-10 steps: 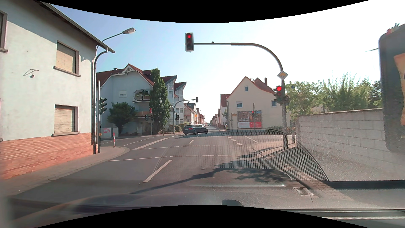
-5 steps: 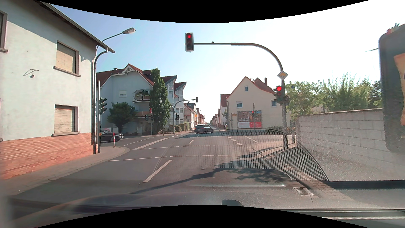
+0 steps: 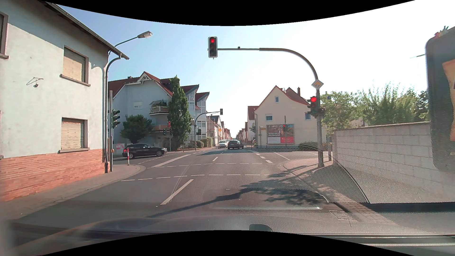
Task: Follow the waypoints while adhering to traffic rules and regulations
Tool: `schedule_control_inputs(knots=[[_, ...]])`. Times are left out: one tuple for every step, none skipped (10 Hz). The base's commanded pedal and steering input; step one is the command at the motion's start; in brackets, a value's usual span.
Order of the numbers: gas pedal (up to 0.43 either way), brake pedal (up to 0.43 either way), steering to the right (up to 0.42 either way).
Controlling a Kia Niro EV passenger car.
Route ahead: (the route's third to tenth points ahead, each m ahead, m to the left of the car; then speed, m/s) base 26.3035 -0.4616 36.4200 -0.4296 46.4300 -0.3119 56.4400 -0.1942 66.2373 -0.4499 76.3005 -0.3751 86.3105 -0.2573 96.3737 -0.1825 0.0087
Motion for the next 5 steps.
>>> schedule_control_inputs(knots=[[0.000, 0.250, -0.018], [0.000, 0.250, -0.018], [0.000, 0.250, -0.018], [0.000, 0.250, -0.018], [0.000, 0.250, -0.018]])
